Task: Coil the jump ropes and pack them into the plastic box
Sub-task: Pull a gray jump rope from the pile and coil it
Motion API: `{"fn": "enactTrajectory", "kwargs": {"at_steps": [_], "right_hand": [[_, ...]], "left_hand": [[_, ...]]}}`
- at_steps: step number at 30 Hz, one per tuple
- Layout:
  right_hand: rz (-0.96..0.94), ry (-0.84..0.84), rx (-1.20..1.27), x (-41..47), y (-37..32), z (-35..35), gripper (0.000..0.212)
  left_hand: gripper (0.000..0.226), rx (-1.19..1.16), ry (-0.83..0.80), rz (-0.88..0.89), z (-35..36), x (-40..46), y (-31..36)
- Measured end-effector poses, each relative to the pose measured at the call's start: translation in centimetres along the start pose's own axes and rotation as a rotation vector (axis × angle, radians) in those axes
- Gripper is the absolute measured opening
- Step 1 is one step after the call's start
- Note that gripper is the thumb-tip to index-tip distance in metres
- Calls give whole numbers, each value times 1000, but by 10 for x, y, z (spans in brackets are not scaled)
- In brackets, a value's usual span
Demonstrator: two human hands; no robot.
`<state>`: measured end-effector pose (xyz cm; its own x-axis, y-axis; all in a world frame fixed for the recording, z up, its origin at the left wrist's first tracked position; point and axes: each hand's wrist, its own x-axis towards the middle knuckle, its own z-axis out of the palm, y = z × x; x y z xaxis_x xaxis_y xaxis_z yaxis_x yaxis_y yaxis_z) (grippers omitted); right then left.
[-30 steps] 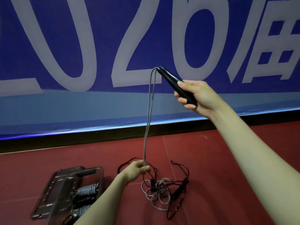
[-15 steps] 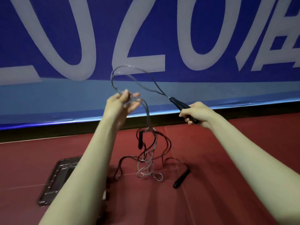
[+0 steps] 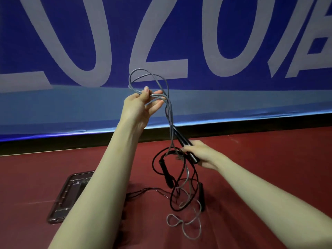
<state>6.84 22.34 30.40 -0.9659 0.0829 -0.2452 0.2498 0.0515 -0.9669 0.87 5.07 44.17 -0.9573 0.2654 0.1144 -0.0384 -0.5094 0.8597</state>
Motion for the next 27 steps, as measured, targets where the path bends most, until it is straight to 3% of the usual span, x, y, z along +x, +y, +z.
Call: {"fn": "enactTrajectory", "kwargs": {"at_steps": [5,10,14,19,22,25,27], "right_hand": [[2,60,-57,4,-1,-6,14],[112,-66,27,2,4,-17,4],[94,-165,-14,2,3,-15,3],[-57,-81,-438,8,-2,-3,18],[-92,9,-281,12,2,-3,20],[22,-25,-32,16,13,-22,22],[75,-9,-48,19,27,-34,23]], "left_hand": [[26,-38,30,-5,-7,3,-1],[26,-32,69,-28,-13,4,-5],[25,-16,72,-2,-10,4,-8],[24,18,52,38,-5,1,-8],[24,15,105,40,-9,1,-2],[24,69,199,-10,-13,-2,-1],[26,63,261,-64,-17,-2,-1]]}}
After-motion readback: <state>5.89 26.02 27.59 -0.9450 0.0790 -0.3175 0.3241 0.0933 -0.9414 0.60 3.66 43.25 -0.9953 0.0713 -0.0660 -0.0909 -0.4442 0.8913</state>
